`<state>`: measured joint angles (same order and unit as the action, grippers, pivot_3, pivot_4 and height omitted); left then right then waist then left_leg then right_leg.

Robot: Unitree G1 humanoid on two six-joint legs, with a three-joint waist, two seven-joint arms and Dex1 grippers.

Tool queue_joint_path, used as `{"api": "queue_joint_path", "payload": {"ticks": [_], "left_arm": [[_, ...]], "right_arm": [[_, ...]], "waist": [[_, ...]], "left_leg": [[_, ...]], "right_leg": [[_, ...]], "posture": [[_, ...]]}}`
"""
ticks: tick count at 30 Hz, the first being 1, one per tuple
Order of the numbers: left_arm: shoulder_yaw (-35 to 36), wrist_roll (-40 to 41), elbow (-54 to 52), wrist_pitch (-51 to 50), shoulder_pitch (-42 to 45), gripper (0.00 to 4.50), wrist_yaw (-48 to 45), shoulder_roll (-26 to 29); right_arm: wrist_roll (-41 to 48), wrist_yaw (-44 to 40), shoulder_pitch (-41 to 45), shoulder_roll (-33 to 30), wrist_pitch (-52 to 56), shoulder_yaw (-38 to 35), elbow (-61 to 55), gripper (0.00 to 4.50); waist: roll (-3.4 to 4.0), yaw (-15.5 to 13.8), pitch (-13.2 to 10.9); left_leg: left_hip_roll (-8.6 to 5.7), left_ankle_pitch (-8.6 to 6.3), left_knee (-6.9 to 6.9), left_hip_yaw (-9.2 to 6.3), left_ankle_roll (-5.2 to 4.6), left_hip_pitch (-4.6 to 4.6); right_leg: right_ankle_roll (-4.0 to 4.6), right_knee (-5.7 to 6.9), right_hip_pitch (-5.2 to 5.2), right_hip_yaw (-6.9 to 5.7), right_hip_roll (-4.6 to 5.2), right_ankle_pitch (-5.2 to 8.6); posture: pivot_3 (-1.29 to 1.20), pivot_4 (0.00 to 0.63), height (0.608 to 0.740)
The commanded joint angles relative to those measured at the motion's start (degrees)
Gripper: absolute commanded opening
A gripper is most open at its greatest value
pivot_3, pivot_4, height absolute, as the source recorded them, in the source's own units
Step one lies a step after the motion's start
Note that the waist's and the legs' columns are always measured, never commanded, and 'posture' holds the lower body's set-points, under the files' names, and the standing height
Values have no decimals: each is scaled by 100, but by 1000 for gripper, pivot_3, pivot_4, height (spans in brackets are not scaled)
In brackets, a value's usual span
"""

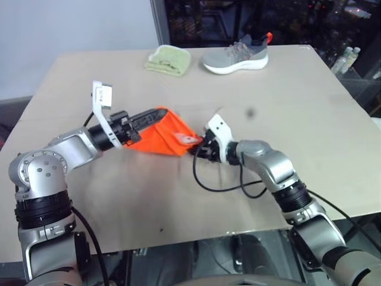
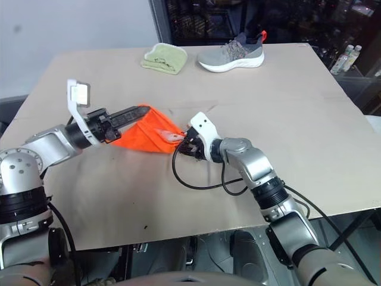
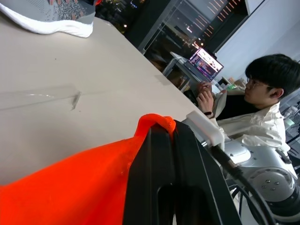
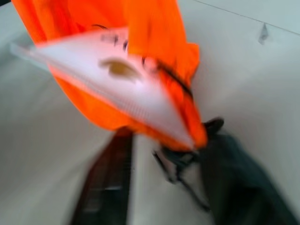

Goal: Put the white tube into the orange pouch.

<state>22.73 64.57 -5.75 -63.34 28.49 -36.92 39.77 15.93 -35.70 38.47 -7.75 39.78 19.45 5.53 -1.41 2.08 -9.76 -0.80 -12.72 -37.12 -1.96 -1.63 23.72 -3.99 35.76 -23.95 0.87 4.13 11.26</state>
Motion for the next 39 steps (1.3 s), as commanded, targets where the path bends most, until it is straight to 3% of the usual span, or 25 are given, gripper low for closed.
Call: {"api": "queue_joint_path", "payload": {"ticks": [1,8,10,11,12,15,22,30,33,34,35,37,38,39], "left_arm": [[247,204,-171,43,35,0,24,82],[230,181,-69,119,86,0,95,49],[233,179,-39,134,106,0,107,34],[240,186,-16,137,122,0,119,25],[245,191,3,138,136,0,127,20],[244,194,86,132,191,0,132,28],[281,270,169,88,236,0,150,40],[321,328,213,31,265,0,145,83],[335,347,215,10,294,0,156,121],[344,355,218,6,300,0,161,135],[353,361,217,4,298,0,165,149],[372,374,204,3,276,0,169,169],[380,380,195,4,262,0,171,177],[385,384,186,6,249,0,173,181]], "right_arm": [[6,-108,-5,-33,-91,-117,-187,156],[162,-264,-123,-314,128,-255,-624,151],[244,-269,-149,-283,176,-338,-636,1153],[261,-263,-157,-268,191,-363,-640,1244],[271,-255,-164,-259,203,-381,-648,1885],[323,-210,-174,-248,285,-454,-714,3130],[344,-159,-260,-241,389,-376,-775,3130],[-186,67,-34,334,-634,-276,630,3130],[-257,-1,73,439,-851,-315,1007,2249],[-247,-38,100,461,-895,-348,1072,2249],[-220,-42,124,489,-945,-417,1116,1532],[-152,-69,151,515,-981,-530,1132,998],[-118,-94,156,520,-976,-576,1120,378],[-106,-119,154,525,-972,-603,1112,85]], "waist": [[0,5,0],[-1,-4,0],[-1,-2,0],[-1,-2,0],[-1,-1,0],[-1,-1,0],[-1,-4,0],[-1,13,0],[-1,12,0],[-1,10,0],[-1,10,0],[-1,12,-1],[-1,11,-1],[-1,10,-1]], "left_leg": [[0,0,0,0,0,0],[-2,-2,0,0,-3,1],[-1,-4,0,0,-6,-1],[0,-4,0,0,-6,-1],[0,-3,0,-1,-6,-1],[0,-4,0,0,-7,0],[-1,-5,0,-1,-8,0],[-1,0,1,0,0,-1],[-2,1,2,0,2,0],[-2,2,2,-1,2,0],[-1,1,2,-2,2,0],[-1,1,2,-3,2,0],[-1,1,2,-2,2,0],[-1,1,2,-2,2,0]], "right_leg": [[0,0,0,0,0,0],[0,-1,1,0,2,0],[0,0,1,0,0,0],[0,1,1,0,-1,0],[0,1,1,0,-2,0],[0,1,1,0,-1,0],[0,0,1,0,1,0],[0,1,0,1,-1,0],[0,0,0,1,0,0],[0,0,0,0,0,0],[0,0,0,0,0,0],[0,0,0,0,0,0],[0,0,0,0,0,0],[0,0,0,0,0,0]], "posture": [[0,150,740],[0,150,740],[0,150,740],[0,150,740],[0,150,740],[0,150,740],[0,150,740],[0,150,740],[0,150,740],[0,150,740],[0,150,740],[0,150,740],[0,150,740],[0,150,740]]}}
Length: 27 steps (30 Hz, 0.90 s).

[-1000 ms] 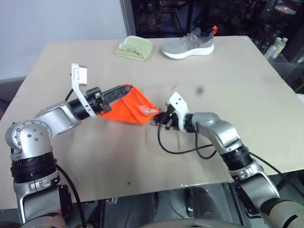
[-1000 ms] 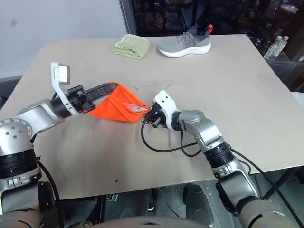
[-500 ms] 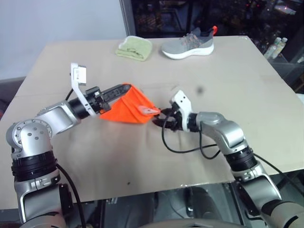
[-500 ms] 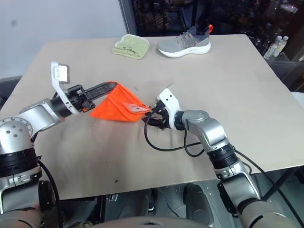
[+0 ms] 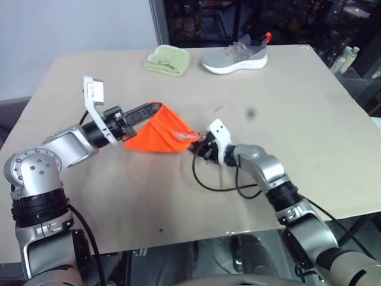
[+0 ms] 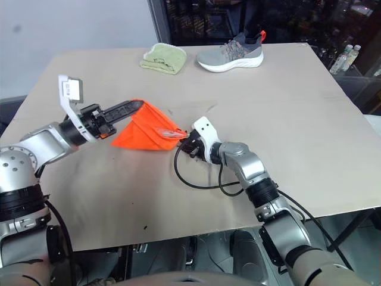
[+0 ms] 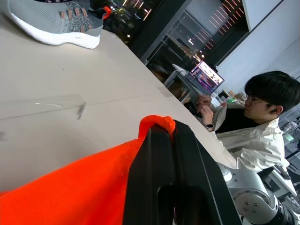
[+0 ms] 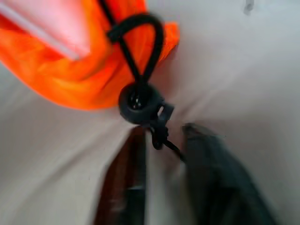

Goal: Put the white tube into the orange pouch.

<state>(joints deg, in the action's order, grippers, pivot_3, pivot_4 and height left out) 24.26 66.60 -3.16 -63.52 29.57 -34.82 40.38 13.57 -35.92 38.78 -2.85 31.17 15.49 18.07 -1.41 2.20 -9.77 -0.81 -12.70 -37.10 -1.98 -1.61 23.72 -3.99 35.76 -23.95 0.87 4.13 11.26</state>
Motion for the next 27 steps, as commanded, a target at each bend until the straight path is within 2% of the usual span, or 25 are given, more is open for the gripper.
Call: {"api": "queue_joint_path", "payload": {"ticks": [1,8,13,18,22,24,27], "left_arm": [[241,183,-83,29,123,0,-31,120],[219,118,-107,136,106,0,44,49],[100,96,-272,202,-28,0,-14,-71],[-339,63,-961,164,-429,0,-468,-45],[-408,422,-1168,-73,-586,0,-789,63],[-325,748,-1124,-250,-539,552,-951,158],[-356,755,-1210,-194,-499,1627,-967,258]], "right_arm": [[132,-134,94,0,-88,-218,-214,30],[794,-639,-565,-866,986,-392,-2304,30],[2301,-910,-769,-1583,2388,-1229,-3891,30],[3533,-652,-306,-1838,3400,-2033,-4242,30],[4460,-316,524,-1823,3864,-2702,-3826,30],[4993,-74,1069,-1725,3998,-2993,-3463,0],[5413,208,1869,-1629,4042,-3160,-2908,0]], "waist": [[0,-1,0],[2,-25,-2],[2,-34,-2],[1,-15,-2],[1,-23,-4],[3,-19,-5],[6,-15,-7]], "left_leg": [[0,0,0,0,0,0],[0,-1,2,-1,-2,2],[1,-8,1,-1,-14,0],[6,-9,1,3,-15,-1],[8,-9,1,2,-16,1],[9,-9,0,2,-16,1],[9,-9,2,2,-17,-1]], "right_leg": [[0,0,0,0,0,0],[0,-2,0,-1,3,0],[0,-1,1,-2,4,0],[0,-1,2,2,4,0],[0,-2,1,1,5,1],[0,-3,2,1,5,1],[0,-4,2,0,3,1]], "posture": [[0,150,740],[0,150,740],[0,150,740],[0,150,740],[0,150,740],[0,150,740],[0,150,740]]}}
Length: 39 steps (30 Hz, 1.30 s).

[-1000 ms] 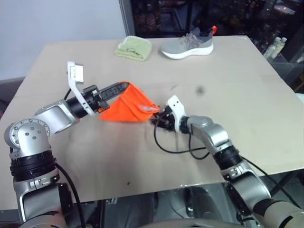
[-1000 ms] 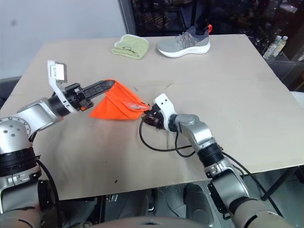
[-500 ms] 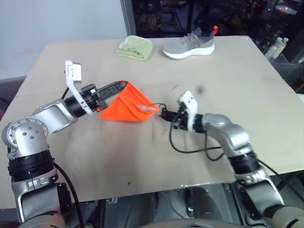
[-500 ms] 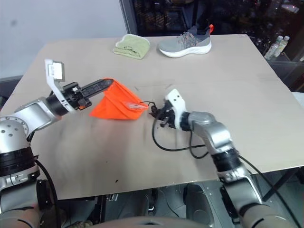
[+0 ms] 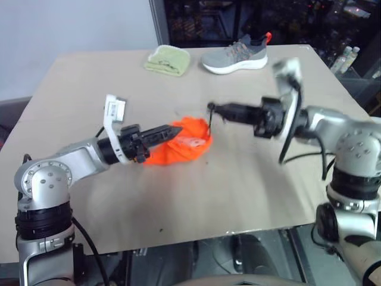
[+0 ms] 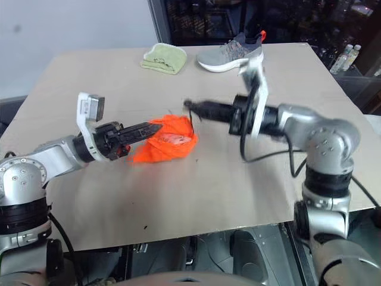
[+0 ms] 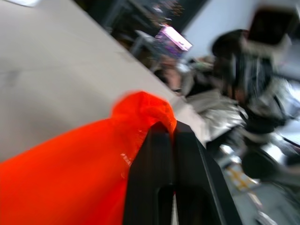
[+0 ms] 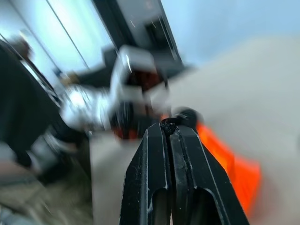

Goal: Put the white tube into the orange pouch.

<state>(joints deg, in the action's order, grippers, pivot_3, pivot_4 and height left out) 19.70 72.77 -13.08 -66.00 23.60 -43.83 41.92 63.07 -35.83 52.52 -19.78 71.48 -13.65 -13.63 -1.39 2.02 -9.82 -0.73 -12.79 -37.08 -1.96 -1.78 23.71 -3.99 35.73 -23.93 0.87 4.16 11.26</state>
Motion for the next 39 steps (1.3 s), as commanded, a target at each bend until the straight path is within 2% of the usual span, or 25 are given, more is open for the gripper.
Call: {"api": "queue_joint_path", "payload": {"ticks": [1,2,6,9,11,16,17,18,19,20,22,23,30,36,39], "left_arm": [[113,165,-184,70,150,2208,20,99],[115,103,-187,143,194,2629,-15,138],[41,-46,-419,393,312,2629,-161,210],[107,388,-475,281,473,2629,-59,187],[153,459,-412,134,244,2629,-338,375],[-443,-1343,-67,1152,-730,2629,-979,886],[-415,-1351,-59,1207,-753,2629,-1007,840],[-339,-1262,-118,1236,-717,3041,-1005,760],[-273,-1193,-198,1276,-652,3191,-969,667],[-199,-1073,-244,1316,-463,3427,-771,494],[-235,-1206,-312,1578,34,4369,-260,111],[-339,-1419,-356,1778,273,4447,-119,-25],[-1278,-2975,116,3072,2018,4447,-48,-545],[-1565,-3752,986,3915,2868,4447,-411,-720],[-1840,-4422,1196,4786,3038,4447,-764,-691]], "right_arm": [[509,282,784,111,-31,-256,485,0],[437,353,1158,171,-138,-234,814,0],[335,430,1956,235,-343,-224,1544,0],[212,355,2528,125,-519,-240,1974,0],[154,363,2801,64,-626,-317,2270,0],[-58,219,3060,2,-812,-214,2673,0],[-107,172,3065,-15,-839,-166,2697,0],[-149,126,3067,-27,-859,-125,2701,0],[-175,94,3074,-32,-863,-111,2705,0],[-219,45,3095,-47,-871,-86,2714,0],[-373,-71,3118,-131,-858,33,2726,0],[-485,-140,3103,-193,-832,141,2716,0],[-774,-609,2778,-568,-462,716,2276,0],[-939,-832,2609,-910,-93,1087,1939,0],[-983,-857,2606,-1065,231,1240,1870,0]], "waist": [[3,2,-2],[3,-1,-2],[5,0,-4],[5,-32,-5],[7,-19,-6],[11,35,-8],[11,32,-9],[7,17,-12],[8,2,-13],[9,-9,-13],[9,-76,-18],[8,-113,-18],[4,-135,-17],[6,-87,-18],[6,-100,-18]], "left_leg": [[-1,0,0,1,0,1],[-2,0,1,2,0,1],[-5,0,0,5,0,4],[-6,0,3,2,-1,11],[-6,0,3,7,-1,12],[-6,-1,31,24,-2,0],[-6,0,37,38,-2,5],[-5,0,37,45,-1,11],[-2,1,37,43,-1,19],[-1,1,36,42,0,19],[0,1,35,24,-1,19],[-1,1,32,21,-1,20],[-16,1,27,42,-1,23],[-8,1,26,52,-2,20],[-7,1,26,52,-2,21]], "right_leg": [[0,0,-1,0,0,0],[0,-1,0,0,-1,0],[0,0,-2,0,-1,0],[0,-13,-2,-8,0,0],[0,-14,-3,-1,1,0],[0,-23,-9,11,-4,0],[1,-21,-20,11,-5,0],[1,-14,-28,11,-4,0],[1,-12,-33,8,-5,0],[1,-12,-33,7,-4,0],[1,-14,-32,8,4,0],[0,-16,-32,8,6,-1],[0,-18,-26,4,5,-2],[0,-12,-27,11,-4,-1],[0,-10,-30,11,-5,-1]], "posture": [[0,150,740],[0,150,740],[0,150,740],[0,150,740],[0,150,740],[0,150,740],[0,150,740],[0,150,740],[0,150,740],[0,150,740],[0,150,740],[0,150,740],[0,150,740],[0,150,740],[0,150,740]]}}
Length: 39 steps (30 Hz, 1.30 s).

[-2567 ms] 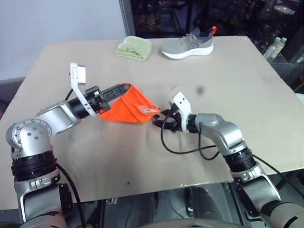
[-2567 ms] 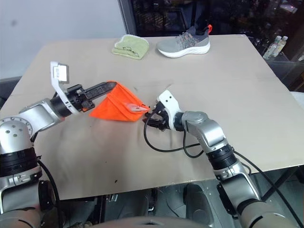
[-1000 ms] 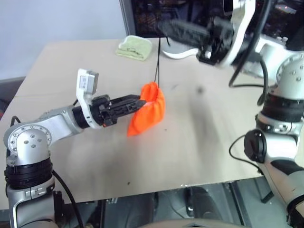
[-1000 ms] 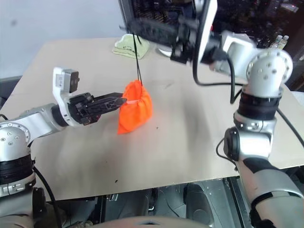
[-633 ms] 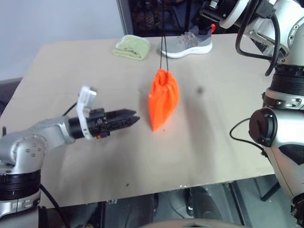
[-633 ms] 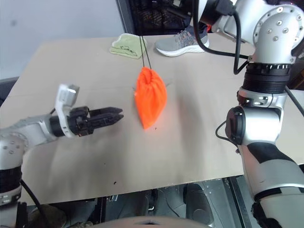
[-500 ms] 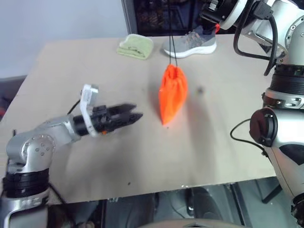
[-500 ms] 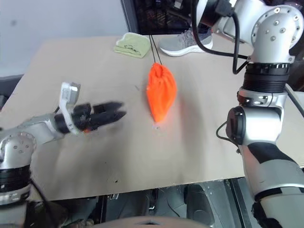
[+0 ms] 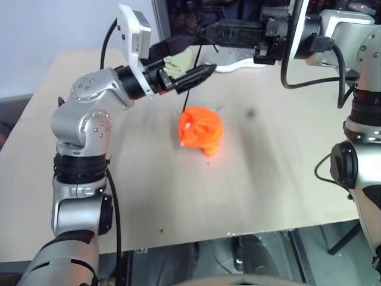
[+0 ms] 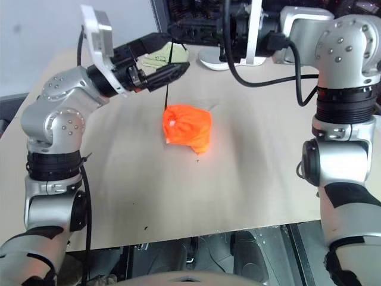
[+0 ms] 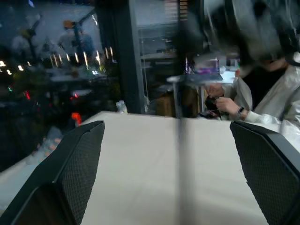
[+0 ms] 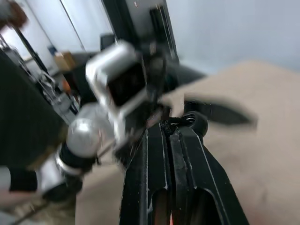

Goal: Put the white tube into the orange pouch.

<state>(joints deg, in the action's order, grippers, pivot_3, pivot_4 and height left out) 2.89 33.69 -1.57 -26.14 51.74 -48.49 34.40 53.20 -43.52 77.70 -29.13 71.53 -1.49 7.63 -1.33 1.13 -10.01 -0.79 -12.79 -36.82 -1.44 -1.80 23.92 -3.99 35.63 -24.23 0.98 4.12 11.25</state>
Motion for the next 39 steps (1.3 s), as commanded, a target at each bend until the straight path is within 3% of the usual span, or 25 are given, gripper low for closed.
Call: {"api": "queue_joint_path", "payload": {"ticks": [1,4,11,20,21,27,33,39], "left_arm": [[-169,-594,69,956,247,4447,-358,37],[-312,-1026,73,1593,148,4447,-574,68],[-404,-1416,19,2040,71,4447,-665,-32],[-542,-1579,-197,1959,-110,470,-878,60],[-540,-1591,-218,1944,-126,261,-884,63],[-530,-1699,-266,1885,-292,261,-885,168],[-376,-1859,-227,1868,-979,261,-657,350],[-188,-1646,-318,1623,-1341,261,-421,371]], "right_arm": [[-11,-78,71,-175,345,63,-264,0],[-86,5,-9,-244,559,63,-217,0],[-263,80,-171,-271,698,-3,-155,0],[-266,153,-217,-164,795,-104,-237,0],[-254,163,-228,-150,809,-130,-249,0],[-119,344,-308,19,941,-450,-306,0],[458,1148,-284,653,1078,-1789,23,0],[727,1609,-390,845,1074,-2126,-43,0]], "waist": [[0,-16,0],[0,-29,0],[0,-32,0],[0,-27,0],[0,-28,0],[0,-26,0],[0,-19,0],[0,-41,0]], "left_leg": [[0,0,0,0,0,0],[-2,0,-2,-1,-1,3],[-1,-1,-7,-4,-1,3],[0,-1,-15,-11,-2,3],[0,-1,-16,-16,-2,3],[0,-1,-20,-26,-2,3],[2,-1,-24,-30,-2,3],[-1,-1,-25,-34,-2,3]], "right_leg": [[0,-1,1,0,1,0],[0,-2,1,2,4,0],[0,0,1,1,4,0],[0,12,0,2,3,0],[0,11,1,2,3,0],[-1,17,1,2,2,0],[0,21,1,2,2,0],[0,20,4,-2,3,0]], "posture": [[0,150,740],[0,150,740],[0,150,740],[0,150,740],[0,150,740],[0,150,740],[0,150,740],[0,150,740]]}}
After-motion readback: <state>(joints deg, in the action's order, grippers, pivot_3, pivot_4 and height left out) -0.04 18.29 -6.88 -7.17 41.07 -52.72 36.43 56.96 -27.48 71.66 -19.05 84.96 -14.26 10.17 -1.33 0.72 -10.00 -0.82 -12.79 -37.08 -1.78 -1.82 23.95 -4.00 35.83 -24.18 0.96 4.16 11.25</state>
